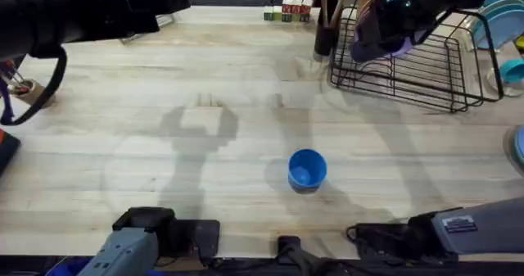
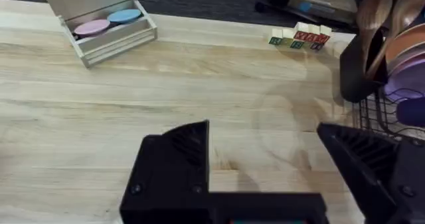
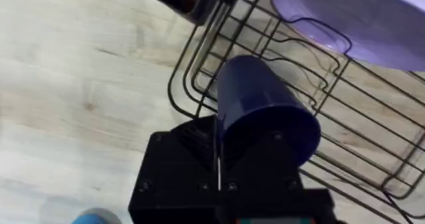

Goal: Pick up the cup on the table and put them onto the rack.

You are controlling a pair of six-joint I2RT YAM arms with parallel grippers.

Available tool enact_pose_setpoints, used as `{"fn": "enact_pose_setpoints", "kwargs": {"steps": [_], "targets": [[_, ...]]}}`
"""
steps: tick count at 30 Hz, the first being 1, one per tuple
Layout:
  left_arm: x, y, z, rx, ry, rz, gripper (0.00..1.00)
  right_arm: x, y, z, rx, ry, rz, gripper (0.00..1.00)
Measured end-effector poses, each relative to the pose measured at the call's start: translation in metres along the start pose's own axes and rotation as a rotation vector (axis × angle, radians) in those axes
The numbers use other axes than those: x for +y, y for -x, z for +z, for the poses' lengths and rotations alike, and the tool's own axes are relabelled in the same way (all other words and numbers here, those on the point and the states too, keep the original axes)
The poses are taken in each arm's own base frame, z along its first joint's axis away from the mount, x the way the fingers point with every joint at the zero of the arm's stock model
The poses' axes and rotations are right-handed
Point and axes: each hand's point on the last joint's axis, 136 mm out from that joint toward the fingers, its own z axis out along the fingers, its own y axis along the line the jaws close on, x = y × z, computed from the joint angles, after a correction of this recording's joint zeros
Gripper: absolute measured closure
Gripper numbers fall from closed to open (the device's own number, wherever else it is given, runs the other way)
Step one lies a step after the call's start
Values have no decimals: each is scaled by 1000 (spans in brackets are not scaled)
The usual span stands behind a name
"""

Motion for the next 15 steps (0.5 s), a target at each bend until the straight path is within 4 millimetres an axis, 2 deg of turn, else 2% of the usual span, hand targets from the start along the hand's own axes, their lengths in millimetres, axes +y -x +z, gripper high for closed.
{"fn": "enact_pose_setpoints", "kwargs": {"steps": [9, 15], "targets": [[0, 0, 0, 0, 0, 0, 7, 8, 5, 25, 32, 53, -37, 973], [0, 0, 0, 0, 0, 0, 7, 11, 3, 32, 49, 73, -52, 973]]}}
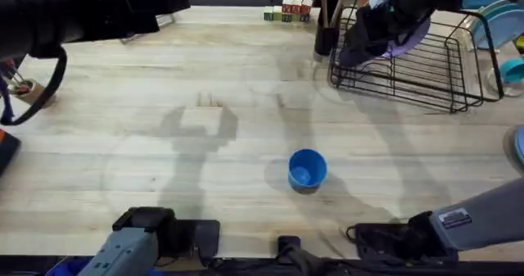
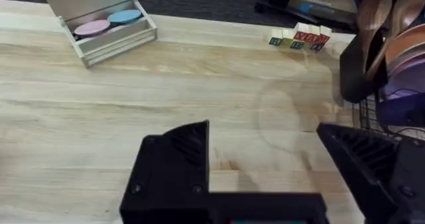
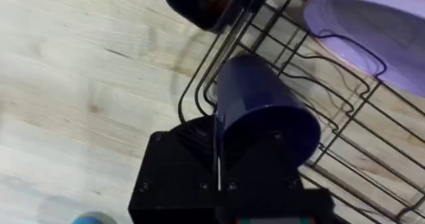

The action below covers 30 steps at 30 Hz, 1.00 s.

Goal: Pick up the cup on the table and put them onto the rack.

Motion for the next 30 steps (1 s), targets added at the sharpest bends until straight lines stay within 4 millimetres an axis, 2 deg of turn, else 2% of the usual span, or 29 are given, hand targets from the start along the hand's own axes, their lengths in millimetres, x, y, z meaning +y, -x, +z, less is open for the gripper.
{"fn": "enact_pose_setpoints", "kwargs": {"steps": [11, 25, 30], "targets": [[0, 0, 0, 0, 0, 0, 7, 6, -8, 31, 75, 27, -20, 973], [0, 0, 0, 0, 0, 0, 8, 8, -8, 30, 78, 23, -27, 973], [0, 0, 0, 0, 0, 0, 7, 6, -12, 30, 100, -33, -49, 973]]}}
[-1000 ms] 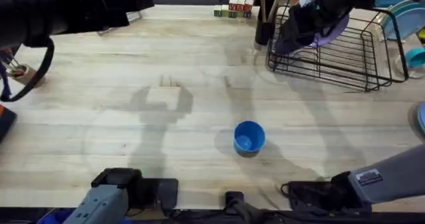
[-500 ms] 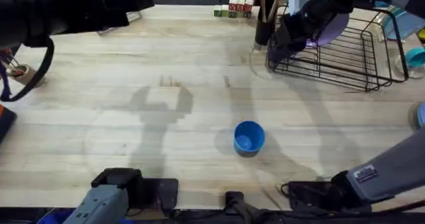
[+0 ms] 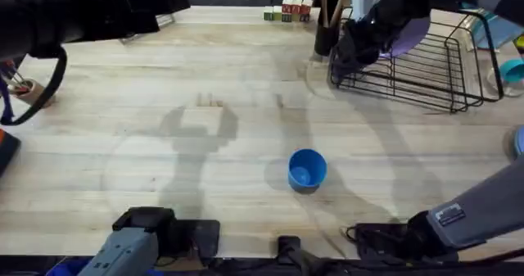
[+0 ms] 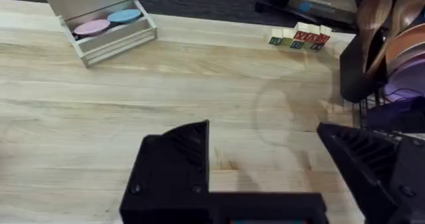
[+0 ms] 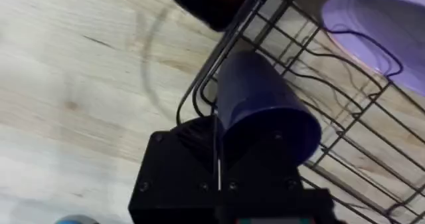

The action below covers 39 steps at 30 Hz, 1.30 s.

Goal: Pick up the cup on the table and put them onto the rack.

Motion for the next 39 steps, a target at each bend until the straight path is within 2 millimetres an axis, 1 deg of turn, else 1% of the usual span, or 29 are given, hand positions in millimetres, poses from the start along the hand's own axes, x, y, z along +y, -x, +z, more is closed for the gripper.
{"fn": "enact_pose_setpoints", "kwargs": {"steps": [10, 11, 13, 20, 24, 31, 34, 39], "targets": [[0, 0, 0, 0, 0, 0, 7, 5, 0, 4, 21, -90, -53, 970], [0, 0, 0, 0, 0, 0, 7, 5, 0, 4, 21, -92, -54, 953], [0, 0, 0, 0, 0, 0, 7, 4, -1, 4, 23, -94, -55, 881], [0, 0, 0, 0, 0, 0, 7, 3, 0, 4, 23, -103, -54, 803], [0, 0, 0, 0, 0, 0, 7, 0, 0, 3, 21, -118, -54, 716], [0, 0, 0, 0, 0, 0, 7, 0, 1, 3, 21, -126, -56, 697], [0, 0, 0, 0, 0, 0, 6, 0, 1, 3, 20, -137, -63, 671], [0, 0, 0, 0, 0, 0, 6, 10, 3, 2, 17, -134, -86, 659]]}}
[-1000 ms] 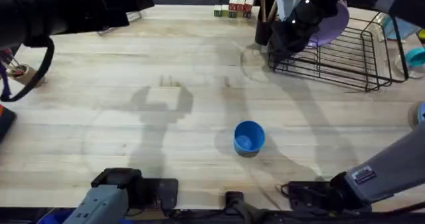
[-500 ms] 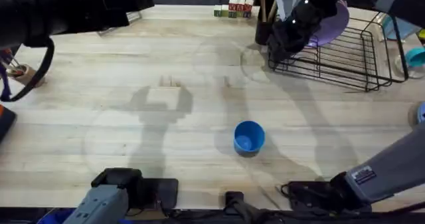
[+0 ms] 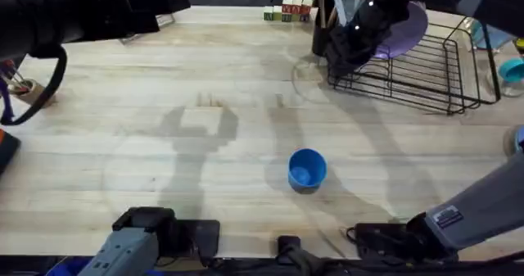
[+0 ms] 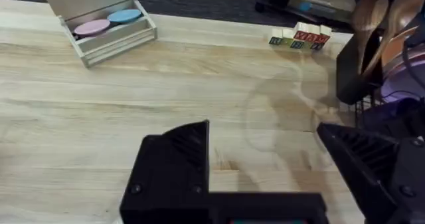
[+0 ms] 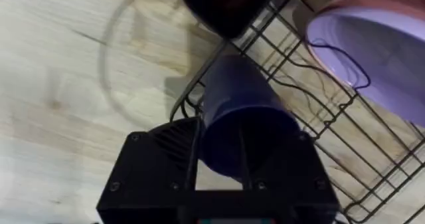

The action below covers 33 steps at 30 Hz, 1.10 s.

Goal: Pick up the cup on the table and put them onto the rack.

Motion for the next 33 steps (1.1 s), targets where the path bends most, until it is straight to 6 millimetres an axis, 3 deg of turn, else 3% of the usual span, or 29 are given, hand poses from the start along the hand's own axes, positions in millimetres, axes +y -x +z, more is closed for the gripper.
{"fn": "enact_pose_setpoints", "kwargs": {"steps": [3, 24, 33], "targets": [[0, 0, 0, 0, 0, 0, 6, 13, -1, -3, 8, 11, -30, 652], [0, 0, 0, 0, 0, 0, 7, 17, -3, -19, 34, 38, -42, 655], [0, 0, 0, 0, 0, 0, 7, 37, -2, -31, 43, 56, -100, 609]]}}
